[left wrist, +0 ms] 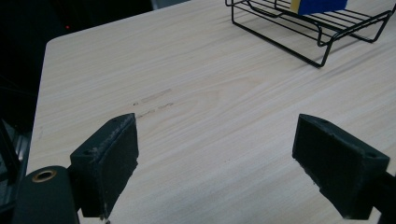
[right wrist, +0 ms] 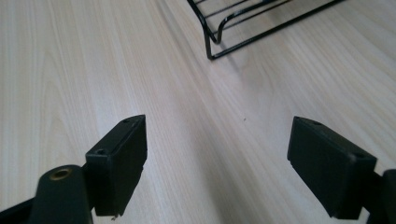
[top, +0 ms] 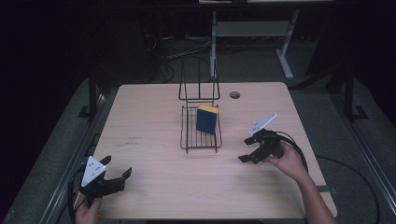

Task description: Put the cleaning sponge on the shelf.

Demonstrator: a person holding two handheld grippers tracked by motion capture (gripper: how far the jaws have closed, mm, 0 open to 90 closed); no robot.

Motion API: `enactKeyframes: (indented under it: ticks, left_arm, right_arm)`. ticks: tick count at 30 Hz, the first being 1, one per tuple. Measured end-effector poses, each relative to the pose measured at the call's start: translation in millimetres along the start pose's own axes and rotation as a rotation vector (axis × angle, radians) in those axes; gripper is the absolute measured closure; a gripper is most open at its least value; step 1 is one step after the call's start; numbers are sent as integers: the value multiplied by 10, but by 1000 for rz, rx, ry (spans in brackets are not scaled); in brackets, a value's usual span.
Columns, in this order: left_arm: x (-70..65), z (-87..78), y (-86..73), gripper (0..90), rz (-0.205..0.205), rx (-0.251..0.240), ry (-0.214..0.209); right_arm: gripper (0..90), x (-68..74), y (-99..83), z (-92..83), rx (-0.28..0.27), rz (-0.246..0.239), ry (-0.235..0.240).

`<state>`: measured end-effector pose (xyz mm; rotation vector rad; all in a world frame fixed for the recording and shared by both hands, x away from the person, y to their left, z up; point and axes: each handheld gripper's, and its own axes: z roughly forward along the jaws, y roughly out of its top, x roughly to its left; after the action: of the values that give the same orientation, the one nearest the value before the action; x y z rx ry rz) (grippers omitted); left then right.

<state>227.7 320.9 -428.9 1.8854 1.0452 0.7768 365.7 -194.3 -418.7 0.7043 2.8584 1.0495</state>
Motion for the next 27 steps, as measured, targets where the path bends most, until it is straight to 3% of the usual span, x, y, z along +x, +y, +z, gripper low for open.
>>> enactKeyframes:
  ticks: [27]
  left_arm:
    - [0,-1,-2,139,0,2,1]
  right_arm:
    - [188,197,-403,-30,-7,26,-14]
